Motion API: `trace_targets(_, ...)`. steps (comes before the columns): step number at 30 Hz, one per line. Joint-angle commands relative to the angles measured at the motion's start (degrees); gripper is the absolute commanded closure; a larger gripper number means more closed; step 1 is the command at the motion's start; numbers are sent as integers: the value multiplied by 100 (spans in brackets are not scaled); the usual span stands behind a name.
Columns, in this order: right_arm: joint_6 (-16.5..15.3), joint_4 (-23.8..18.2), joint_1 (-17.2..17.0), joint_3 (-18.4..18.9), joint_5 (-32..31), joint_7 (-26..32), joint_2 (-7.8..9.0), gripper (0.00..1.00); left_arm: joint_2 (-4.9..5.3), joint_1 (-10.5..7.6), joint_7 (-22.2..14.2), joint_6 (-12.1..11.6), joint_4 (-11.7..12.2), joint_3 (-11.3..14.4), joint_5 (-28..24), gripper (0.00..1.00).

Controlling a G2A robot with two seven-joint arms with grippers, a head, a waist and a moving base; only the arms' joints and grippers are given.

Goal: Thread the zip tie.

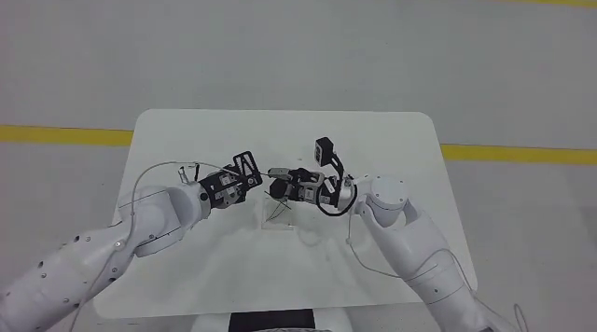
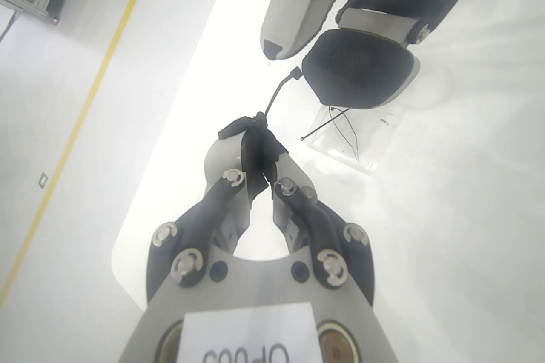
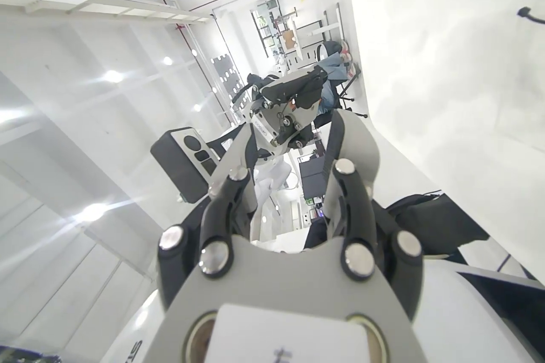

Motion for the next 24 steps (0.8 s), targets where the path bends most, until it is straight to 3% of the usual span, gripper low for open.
trace_targets(1, -19, 4, 14, -12, 7, -29, -5, 70, 0, 0, 0, 0, 0, 0, 0, 100)
trace_targets(7, -52, -8, 18, -29, -14, -126, -10, 80, 0, 0, 0, 0, 0, 0, 0, 100)
trace_targets(11, -49, -22, 24, -49, -53, -190, -13, 78, 0, 0, 0, 0, 0, 0, 0, 100)
trace_targets(17, -83, -10, 24, -58, -24, -215, -18, 86, 0, 0, 0, 0, 0, 0, 0, 100)
trace_targets(24, -125, -20, 18, -56, 2, -239, -21, 86, 0, 0, 0, 0, 0, 0, 0, 100)
